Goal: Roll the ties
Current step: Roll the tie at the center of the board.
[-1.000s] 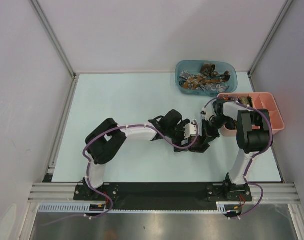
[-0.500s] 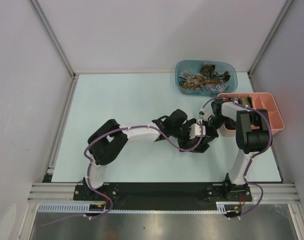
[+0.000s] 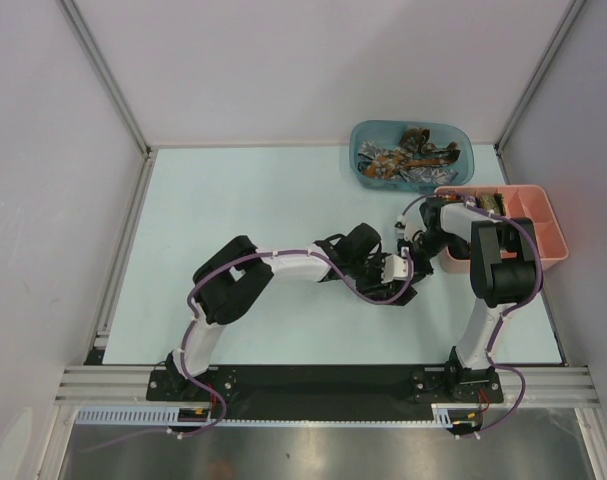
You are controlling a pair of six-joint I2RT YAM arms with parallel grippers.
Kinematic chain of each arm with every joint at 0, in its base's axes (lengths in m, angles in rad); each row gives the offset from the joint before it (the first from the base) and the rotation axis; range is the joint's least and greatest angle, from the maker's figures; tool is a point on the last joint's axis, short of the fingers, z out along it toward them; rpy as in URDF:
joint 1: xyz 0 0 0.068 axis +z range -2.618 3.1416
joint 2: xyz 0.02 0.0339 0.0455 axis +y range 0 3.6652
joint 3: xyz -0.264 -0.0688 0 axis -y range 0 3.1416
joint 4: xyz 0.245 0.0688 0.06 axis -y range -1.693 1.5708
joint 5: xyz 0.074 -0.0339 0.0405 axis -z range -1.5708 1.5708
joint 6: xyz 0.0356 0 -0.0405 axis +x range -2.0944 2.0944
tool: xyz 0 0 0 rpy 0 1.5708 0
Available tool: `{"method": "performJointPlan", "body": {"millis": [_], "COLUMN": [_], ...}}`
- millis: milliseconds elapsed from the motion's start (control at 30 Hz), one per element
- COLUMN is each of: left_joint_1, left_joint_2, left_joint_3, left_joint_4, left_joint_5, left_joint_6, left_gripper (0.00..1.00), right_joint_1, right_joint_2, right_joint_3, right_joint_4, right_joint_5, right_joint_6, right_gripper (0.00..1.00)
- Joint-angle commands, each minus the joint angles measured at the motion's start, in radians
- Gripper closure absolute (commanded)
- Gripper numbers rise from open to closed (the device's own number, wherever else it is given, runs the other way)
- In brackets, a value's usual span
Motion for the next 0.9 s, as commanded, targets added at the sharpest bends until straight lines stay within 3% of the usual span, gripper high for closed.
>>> {"method": "performJointPlan", "body": {"millis": [0, 67, 167, 200, 233, 267, 367, 567, 867], "left_joint_1": [-0.006, -0.006, -0.006, -0.006, -0.006, -0.006, -0.006, -0.004, 0.003], "left_joint_2": [0.002, -0.012, -0.013, -0.012, -0.01, -0.01, -0.007, 0.001, 0.001], "left_joint_3": [0.011, -0.012, -0.04, -0.041, -0.041, -0.043, -0.041, -0.033, -0.041], "left_joint_4": [-0.109, -0.114, -0.121, -0.129, -0.131, -0.131, -0.131, -0.134, -0.128], "left_joint_5": [0.033, 0.022, 0.004, 0.002, 0.002, 0.001, 0.002, 0.007, 0.018], "left_joint_6": [0.044, 0.046, 0.046, 0.047, 0.047, 0.047, 0.044, 0.036, 0.026], "left_gripper": [0.66, 0.73, 0.8, 0.81, 0.81, 0.82, 0.83, 0.83, 0.84], "right_joint_1": [-0.012, -0.054, -0.126, -0.138, -0.162, -0.173, -0.209, -0.184, -0.059], "right_joint_2": [-0.032, -0.058, -0.1, -0.109, -0.117, -0.127, -0.126, -0.054, -0.043], "right_joint_3": [0.074, 0.094, 0.098, 0.082, 0.073, 0.062, 0.018, -0.039, -0.065], "right_joint_4": [-0.038, -0.069, -0.094, -0.097, -0.101, -0.101, -0.08, -0.028, 0.06], "right_joint_5": [-0.045, -0.066, -0.113, -0.118, -0.121, -0.126, -0.127, -0.166, -0.068], "right_joint_6": [-0.031, -0.037, -0.036, -0.036, -0.036, -0.036, -0.019, -0.013, -0.007], "right_gripper": [0.91, 0.84, 0.6, 0.45, 0.39, 0.26, 0.07, 0.02, 0.0]}}
